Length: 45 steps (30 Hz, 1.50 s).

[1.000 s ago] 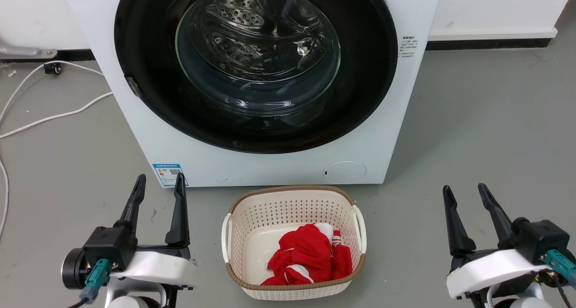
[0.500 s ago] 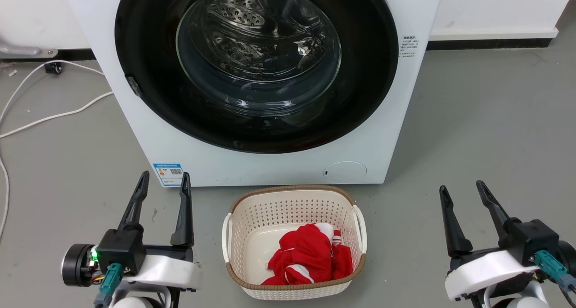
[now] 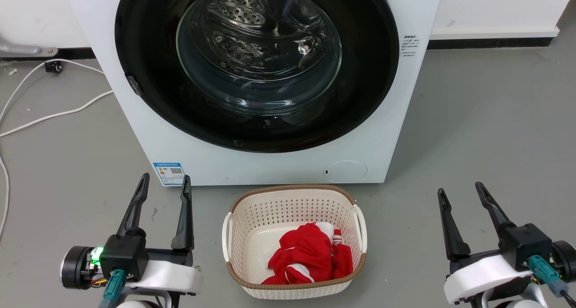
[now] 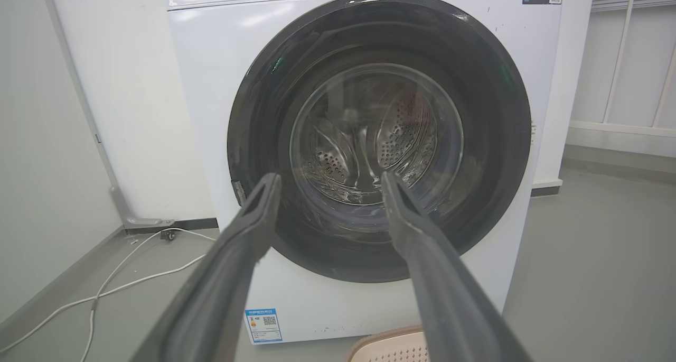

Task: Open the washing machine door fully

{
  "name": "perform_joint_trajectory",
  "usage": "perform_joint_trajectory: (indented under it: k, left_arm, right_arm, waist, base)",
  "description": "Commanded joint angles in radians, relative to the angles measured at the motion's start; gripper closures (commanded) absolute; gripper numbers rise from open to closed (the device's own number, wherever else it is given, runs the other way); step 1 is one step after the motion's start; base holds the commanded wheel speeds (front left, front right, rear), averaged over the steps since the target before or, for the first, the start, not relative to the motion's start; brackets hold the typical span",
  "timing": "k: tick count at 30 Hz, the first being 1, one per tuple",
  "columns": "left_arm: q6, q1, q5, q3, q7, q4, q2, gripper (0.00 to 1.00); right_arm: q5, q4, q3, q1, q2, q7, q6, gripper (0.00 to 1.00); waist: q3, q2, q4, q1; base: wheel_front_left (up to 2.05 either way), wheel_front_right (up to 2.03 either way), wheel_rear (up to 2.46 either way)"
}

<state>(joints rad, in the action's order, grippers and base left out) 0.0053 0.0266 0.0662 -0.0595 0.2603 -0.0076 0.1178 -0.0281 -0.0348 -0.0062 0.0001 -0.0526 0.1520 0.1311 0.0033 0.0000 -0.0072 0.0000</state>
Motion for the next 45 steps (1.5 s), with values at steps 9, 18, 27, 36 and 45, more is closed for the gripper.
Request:
perform_joint_trajectory:
  k: [9, 18, 27, 36, 45]
  left_arm:
    - [-0.039, -0.012, -0.005, 0.03, 0.006, 0.014, -0.026, 0.0]
    - [-0.056, -0.012, -0.02, 0.047, 0.006, 0.016, -0.039, 0.0]
    - [-0.064, -0.013, -0.029, 0.055, 0.006, 0.018, -0.047, 0.0]
    - [-0.067, -0.016, -0.033, 0.061, 0.006, 0.019, -0.051, 0.0]
    - [-0.07, -0.013, -0.032, 0.071, 0.006, 0.02, -0.055, 0.0]
  right_arm:
    - [0.017, -0.011, 0.001, 0.002, 0.004, 0.009, -0.001, 0.0]
    - [0.021, -0.015, -0.003, -0.002, 0.004, 0.01, -0.001, 0.0]
    - [0.035, -0.021, -0.007, 0.0, 0.004, 0.01, -0.001, 0.0]
    - [0.092, -0.028, -0.01, -0.007, 0.004, 0.031, -0.001, 1.0]
    - [0.576, -0.027, 0.016, -0.03, 0.004, 0.1, -0.001, 1.0]
  waist:
    - [0.004, 0.0, -0.002, 0.0]
    - [0.005, 0.0, -0.003, 0.0]
    - [0.003, 0.0, -0.004, 0.0]
    - [0.001, 0.0, -0.005, 0.0]
    - [0.001, 0.0, -0.009, 0.0]
  base:
    - [0.0, 0.0, 0.0]
    - [0.0, 0.0, 0.0]
    - [0.0, 0.0, 0.0]
    - [0.0, 0.0, 0.0]
    - [0.0, 0.0, 0.0]
